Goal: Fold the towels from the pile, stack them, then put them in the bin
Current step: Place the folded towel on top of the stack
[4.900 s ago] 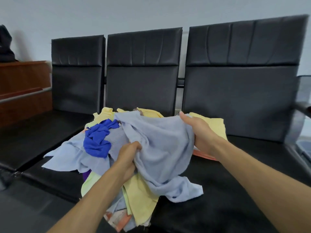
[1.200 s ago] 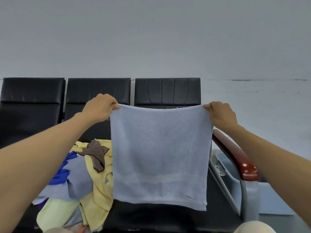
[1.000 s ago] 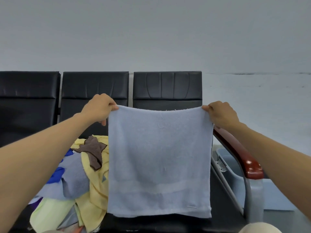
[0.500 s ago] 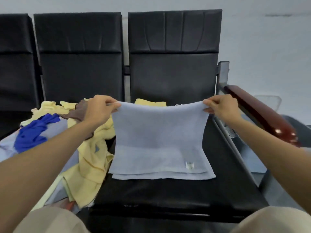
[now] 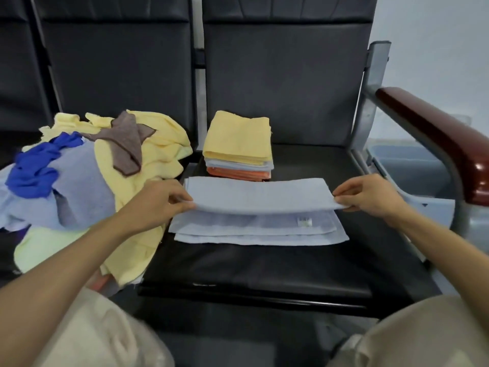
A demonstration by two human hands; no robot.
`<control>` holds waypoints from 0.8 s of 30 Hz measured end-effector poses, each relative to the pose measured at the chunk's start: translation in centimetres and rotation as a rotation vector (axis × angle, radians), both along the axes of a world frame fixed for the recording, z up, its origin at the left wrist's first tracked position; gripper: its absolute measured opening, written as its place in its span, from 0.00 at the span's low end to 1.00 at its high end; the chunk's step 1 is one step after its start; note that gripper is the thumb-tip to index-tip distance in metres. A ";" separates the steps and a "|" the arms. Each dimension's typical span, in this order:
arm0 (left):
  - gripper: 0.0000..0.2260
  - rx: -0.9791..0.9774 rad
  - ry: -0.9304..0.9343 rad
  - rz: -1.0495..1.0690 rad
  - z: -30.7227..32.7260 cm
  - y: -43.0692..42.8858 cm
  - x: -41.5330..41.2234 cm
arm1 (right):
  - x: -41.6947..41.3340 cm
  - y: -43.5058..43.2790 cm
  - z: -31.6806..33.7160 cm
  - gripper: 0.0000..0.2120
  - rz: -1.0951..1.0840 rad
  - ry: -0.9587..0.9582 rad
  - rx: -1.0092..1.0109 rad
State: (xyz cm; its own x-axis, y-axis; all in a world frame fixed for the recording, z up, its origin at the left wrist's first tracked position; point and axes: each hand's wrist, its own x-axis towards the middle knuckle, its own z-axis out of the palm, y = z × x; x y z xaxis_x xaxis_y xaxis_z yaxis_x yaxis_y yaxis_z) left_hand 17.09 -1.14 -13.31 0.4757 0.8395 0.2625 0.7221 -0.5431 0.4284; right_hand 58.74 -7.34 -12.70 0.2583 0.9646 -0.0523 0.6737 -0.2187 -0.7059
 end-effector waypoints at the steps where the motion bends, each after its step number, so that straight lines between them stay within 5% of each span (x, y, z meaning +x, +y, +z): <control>1: 0.05 -0.020 0.031 -0.021 0.1 0.0 -0.2 | -0.1 0.0 0.2 0.05 0.008 -0.009 -0.001; 13: 0.08 -0.232 0.426 -0.120 -0.3 0.2 -0.3 | -1.2 0.2 -1.1 0.26 0.113 -0.310 -0.323; 17: 0.07 -0.337 0.372 -0.021 0.0 0.1 0.2 | -1.5 0.6 -2.1 0.30 0.105 -0.346 -0.422; 20: 0.14 -0.352 0.302 0.087 -0.5 0.6 0.5 | -1.8 0.9 -2.4 0.24 0.027 -0.305 -0.407; 24: 0.09 -0.301 0.240 0.280 -1.6 2.2 1.2 | -2.1 1.4 -3.4 0.21 -0.079 -0.472 -0.322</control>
State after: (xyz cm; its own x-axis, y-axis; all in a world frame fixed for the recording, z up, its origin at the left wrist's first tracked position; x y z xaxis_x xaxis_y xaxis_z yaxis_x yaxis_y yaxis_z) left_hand 18.25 1.06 -14.86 0.2376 0.9660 -0.1021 0.9209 -0.1905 0.3400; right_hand 56.64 -5.90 -16.05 0.3953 0.8961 -0.2020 0.8727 -0.4350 -0.2219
